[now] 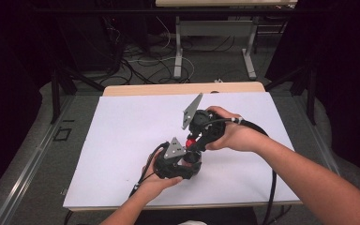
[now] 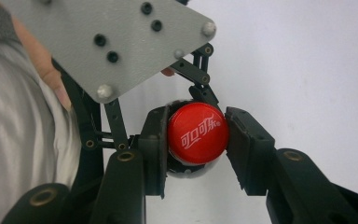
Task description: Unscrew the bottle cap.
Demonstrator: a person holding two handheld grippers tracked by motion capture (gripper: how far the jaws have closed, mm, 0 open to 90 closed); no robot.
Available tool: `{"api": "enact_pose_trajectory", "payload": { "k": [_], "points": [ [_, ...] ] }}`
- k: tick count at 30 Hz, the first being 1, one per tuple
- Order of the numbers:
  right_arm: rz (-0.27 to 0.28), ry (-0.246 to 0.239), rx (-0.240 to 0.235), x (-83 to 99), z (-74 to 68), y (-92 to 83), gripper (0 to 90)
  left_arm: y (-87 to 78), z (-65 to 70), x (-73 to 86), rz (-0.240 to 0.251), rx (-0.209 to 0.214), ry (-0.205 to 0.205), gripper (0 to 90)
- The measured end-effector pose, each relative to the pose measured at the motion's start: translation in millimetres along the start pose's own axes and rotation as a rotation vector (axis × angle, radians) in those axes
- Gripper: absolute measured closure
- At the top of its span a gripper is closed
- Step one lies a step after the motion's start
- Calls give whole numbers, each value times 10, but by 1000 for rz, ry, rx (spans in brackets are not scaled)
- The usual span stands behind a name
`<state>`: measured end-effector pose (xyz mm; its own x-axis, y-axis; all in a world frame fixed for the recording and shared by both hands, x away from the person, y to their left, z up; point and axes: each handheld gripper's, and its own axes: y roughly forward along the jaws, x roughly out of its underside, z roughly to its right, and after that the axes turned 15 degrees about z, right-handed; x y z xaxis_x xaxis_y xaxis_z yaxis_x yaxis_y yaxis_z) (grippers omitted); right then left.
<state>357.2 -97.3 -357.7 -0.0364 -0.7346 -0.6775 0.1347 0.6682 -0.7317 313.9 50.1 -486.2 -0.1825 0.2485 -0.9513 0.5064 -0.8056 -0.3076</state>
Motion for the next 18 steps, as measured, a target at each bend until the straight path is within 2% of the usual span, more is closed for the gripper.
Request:
{"api": "enact_pose_trajectory", "payload": {
  "k": [2, 3, 6, 9, 13, 15, 16, 18],
  "points": [
    [21, 48, 29, -5, -19, 0, 461, -4, -17, -6, -1, 2, 4, 301],
    [26, 80, 41, -12, -36, -7, 460, -11, -15, -6, -9, 2, -5, 301],
    [27, 181, 83, -40, -92, -16, 468, 1, -16, 0, 11, -8, -11, 301],
    [-7, 254, 167, -59, -137, 1, 496, -1, -14, -4, 13, -11, -7, 301],
    [-14, 315, 239, -81, -159, 17, 553, -1, -7, -5, 14, -11, -4, 301],
    [-20, 325, 240, -88, -151, 16, 602, -12, -8, -12, -3, 2, -8, 301],
    [-20, 312, 231, -89, -142, 18, 604, -2, -3, -3, 10, -8, -7, 301],
    [-24, 298, 195, -83, -116, 16, 606, -8, -3, -3, 0, -4, -4, 301]
  ]
}}
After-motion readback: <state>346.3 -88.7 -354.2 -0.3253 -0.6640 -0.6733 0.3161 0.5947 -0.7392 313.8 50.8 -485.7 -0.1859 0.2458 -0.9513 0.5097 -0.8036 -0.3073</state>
